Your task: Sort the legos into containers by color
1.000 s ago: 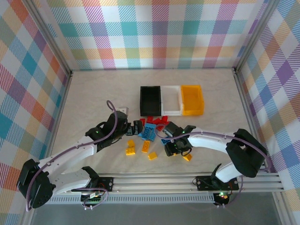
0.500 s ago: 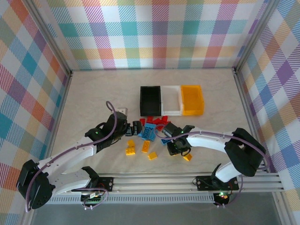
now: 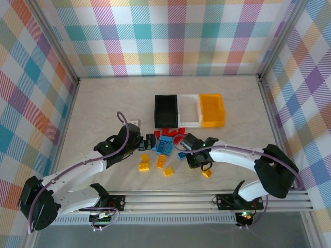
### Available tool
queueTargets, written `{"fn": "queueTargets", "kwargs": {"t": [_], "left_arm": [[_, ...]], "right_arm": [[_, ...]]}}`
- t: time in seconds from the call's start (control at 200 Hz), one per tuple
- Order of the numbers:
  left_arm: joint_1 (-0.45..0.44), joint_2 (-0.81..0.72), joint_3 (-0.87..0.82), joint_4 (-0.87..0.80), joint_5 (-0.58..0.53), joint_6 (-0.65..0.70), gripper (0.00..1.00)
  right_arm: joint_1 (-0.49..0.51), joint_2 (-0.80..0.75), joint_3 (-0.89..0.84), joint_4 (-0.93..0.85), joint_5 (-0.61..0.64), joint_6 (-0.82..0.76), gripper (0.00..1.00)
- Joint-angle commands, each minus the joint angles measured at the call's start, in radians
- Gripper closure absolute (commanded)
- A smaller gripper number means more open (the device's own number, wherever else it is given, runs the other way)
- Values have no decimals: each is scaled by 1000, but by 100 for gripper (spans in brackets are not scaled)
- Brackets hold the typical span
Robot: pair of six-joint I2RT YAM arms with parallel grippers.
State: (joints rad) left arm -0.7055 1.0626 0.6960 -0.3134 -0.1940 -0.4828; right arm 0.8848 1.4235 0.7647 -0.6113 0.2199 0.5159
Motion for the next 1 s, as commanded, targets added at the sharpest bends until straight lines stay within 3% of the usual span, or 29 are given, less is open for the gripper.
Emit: {"fn": "queueTargets", "kwargs": {"t": [0.0,0.5,0.75,0.995], "left_arm": [[-7,-10,-3,-9,-10,-6,0],[-6,-2,25,-27,-9,30,0],[7,14,46,-36,16,51,0],[65,34,55,-18,90,59,0]], "right_arm": [[0,-48,33,-57,39,1,66],[-54,-129,162,-120,65,-50,65],[-244,-116,271,-77,-42,-131,65],[-435,29,407,-12,-144,-175,65]]}}
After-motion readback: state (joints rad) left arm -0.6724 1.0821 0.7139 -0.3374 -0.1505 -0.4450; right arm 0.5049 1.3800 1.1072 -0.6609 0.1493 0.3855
